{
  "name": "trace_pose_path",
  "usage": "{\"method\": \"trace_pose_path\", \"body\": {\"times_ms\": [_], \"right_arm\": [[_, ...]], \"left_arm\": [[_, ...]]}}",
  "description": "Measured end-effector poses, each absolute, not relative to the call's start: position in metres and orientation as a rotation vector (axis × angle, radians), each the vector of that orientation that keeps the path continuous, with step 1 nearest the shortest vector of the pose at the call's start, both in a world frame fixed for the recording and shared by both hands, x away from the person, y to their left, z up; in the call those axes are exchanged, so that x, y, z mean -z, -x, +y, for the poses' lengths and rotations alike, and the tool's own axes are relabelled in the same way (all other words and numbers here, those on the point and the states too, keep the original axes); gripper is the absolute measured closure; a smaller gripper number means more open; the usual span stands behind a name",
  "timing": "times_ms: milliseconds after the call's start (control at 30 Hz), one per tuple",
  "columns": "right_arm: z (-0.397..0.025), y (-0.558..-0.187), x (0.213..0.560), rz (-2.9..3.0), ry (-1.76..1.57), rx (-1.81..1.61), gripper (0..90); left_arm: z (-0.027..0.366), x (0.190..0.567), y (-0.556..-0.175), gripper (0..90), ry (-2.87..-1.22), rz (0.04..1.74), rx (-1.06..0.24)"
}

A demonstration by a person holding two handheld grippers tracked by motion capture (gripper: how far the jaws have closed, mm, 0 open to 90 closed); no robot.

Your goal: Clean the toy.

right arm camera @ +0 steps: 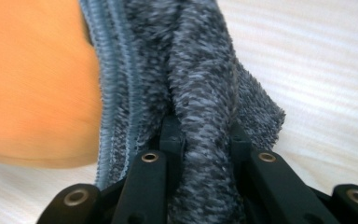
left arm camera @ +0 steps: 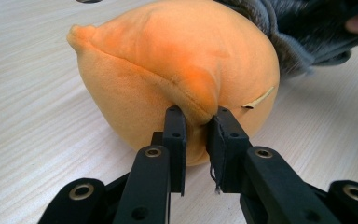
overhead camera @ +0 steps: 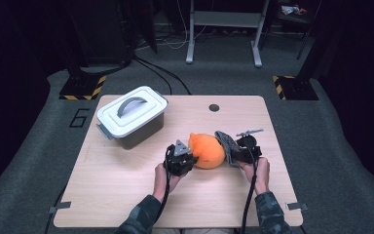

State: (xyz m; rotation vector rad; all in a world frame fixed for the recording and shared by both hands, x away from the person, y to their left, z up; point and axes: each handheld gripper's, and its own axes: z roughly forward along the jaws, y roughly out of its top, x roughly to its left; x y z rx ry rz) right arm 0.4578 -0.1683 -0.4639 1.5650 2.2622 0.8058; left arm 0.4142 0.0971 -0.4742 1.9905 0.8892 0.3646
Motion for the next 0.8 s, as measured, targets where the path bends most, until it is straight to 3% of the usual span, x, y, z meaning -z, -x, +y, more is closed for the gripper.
{"method": "trace_pose_path", "body": {"times_ms": [200,400,800], "right_arm": [[-0.173,-0.462,0.49,2.297,-1.615,-0.801,74.9],[-0.173,-0.463,0.492,2.308,-1.612,-0.808,74.9],[-0.179,-0.446,0.432,2.162,-1.472,-0.902,75.3]], "left_arm": [[0.099,0.475,-0.415,77.6,-1.993,0.89,-0.373],[0.1,0.476,-0.415,77.4,-1.985,0.897,-0.361],[0.1,0.478,-0.416,76.7,-1.996,0.893,-0.367]]}}
